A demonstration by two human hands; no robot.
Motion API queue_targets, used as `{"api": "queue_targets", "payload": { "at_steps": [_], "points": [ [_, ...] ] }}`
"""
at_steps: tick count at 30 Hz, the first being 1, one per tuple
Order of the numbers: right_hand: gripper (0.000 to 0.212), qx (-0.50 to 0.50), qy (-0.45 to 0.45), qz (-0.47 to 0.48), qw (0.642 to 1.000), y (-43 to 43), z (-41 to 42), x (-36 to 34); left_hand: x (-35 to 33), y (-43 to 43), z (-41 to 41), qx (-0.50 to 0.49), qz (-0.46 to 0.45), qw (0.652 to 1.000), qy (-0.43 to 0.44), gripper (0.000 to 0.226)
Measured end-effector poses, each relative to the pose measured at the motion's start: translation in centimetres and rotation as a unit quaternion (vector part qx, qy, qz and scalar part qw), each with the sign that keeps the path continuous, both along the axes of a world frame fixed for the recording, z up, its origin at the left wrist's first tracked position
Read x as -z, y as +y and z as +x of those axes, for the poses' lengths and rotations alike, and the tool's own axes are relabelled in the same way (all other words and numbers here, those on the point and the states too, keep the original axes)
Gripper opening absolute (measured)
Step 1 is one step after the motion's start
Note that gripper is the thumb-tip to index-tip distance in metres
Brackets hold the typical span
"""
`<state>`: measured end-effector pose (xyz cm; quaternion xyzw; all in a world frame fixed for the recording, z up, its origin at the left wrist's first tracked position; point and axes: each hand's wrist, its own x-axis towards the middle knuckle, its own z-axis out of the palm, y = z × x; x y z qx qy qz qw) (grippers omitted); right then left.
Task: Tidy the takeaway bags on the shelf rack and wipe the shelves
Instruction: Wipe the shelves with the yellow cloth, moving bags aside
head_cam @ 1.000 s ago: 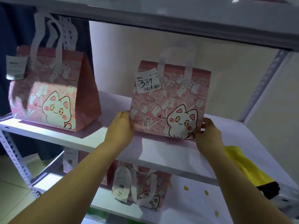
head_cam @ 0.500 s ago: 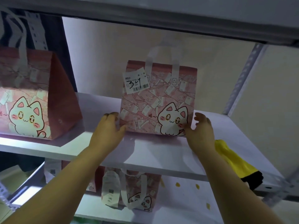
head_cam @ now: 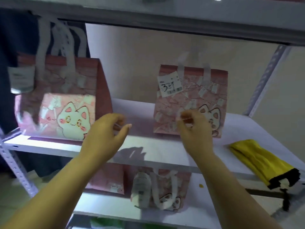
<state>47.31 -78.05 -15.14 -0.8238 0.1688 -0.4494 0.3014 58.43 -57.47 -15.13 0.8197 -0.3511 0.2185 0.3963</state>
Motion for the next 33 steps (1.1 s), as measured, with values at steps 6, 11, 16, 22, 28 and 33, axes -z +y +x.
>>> {"api": "queue_targets", "payload": {
  "at_steps": [6, 11, 16, 22, 28, 33],
  "points": [
    [0.012, -0.06, 0.049, 0.014, 0.997, 8.0, 5.3, 1.5, 0.2, 8.8, 4.4, -0.028, -0.008, 0.999, 0.022, 0.016],
    [0.021, -0.079, 0.071, 0.009, 0.994, 13.7, 9.2, 2.4, 1.6, 14.7, 8.9, -0.089, 0.013, 0.996, 0.028, 0.03],
    [0.051, -0.082, 0.126, 0.037, 0.988, 17.4, 11.7, 2.8, 2.9, 17.8, 11.6, -0.154, 0.004, 0.986, 0.056, 0.059],
    [0.038, -0.054, 0.148, 0.04, 0.987, 18.6, 13.4, 2.6, 3.5, 18.4, 14.1, -0.149, 0.013, 0.982, 0.118, 0.068],
    [0.025, -0.032, 0.13, 0.059, 0.989, 17.8, 13.8, 2.9, 3.8, 17.4, 15.0, -0.158, -0.027, 0.978, 0.132, 0.049],
    [0.027, 0.022, 0.105, 0.079, 0.991, 15.8, 13.7, 2.8, 3.6, 16.2, 15.3, -0.098, -0.011, 0.984, 0.147, 0.037]
  ]
}}
